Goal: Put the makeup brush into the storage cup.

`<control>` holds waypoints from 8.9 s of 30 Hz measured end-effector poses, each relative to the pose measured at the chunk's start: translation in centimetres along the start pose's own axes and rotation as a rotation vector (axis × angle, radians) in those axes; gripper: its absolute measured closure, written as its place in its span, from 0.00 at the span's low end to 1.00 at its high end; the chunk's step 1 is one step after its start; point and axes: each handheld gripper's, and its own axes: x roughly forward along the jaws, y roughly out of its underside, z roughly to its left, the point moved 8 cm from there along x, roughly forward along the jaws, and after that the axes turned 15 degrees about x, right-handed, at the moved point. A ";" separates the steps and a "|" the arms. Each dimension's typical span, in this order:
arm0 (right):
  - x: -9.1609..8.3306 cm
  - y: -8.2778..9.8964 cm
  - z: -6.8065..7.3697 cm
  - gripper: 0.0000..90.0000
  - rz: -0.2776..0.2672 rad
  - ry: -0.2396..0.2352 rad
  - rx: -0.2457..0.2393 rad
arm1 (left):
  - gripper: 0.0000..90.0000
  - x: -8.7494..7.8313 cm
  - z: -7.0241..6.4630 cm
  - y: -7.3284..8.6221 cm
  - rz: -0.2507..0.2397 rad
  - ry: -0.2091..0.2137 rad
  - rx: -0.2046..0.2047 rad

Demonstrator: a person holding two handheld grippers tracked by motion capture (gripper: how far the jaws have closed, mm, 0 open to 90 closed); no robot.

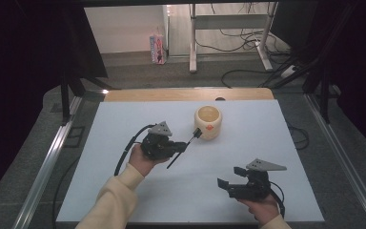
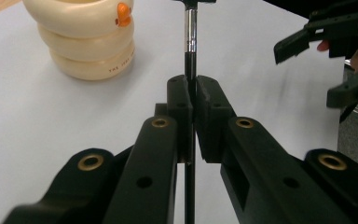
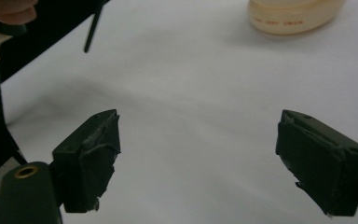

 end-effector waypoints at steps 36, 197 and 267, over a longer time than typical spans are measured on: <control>8.0 -2.1 4.9 0.47 -0.127 -0.243 0.189 | 0.96 1.4 0.1 -1.3 -0.009 -0.007 -0.003; 7.7 -19.7 -1.8 0.95 -0.358 -0.089 0.220 | 0.07 -9.3 -2.6 14.0 0.088 -0.253 -0.239; 12.1 -18.0 -4.7 0.94 -0.249 0.109 0.122 | 0.07 -9.2 -2.5 14.3 0.102 -0.245 -0.255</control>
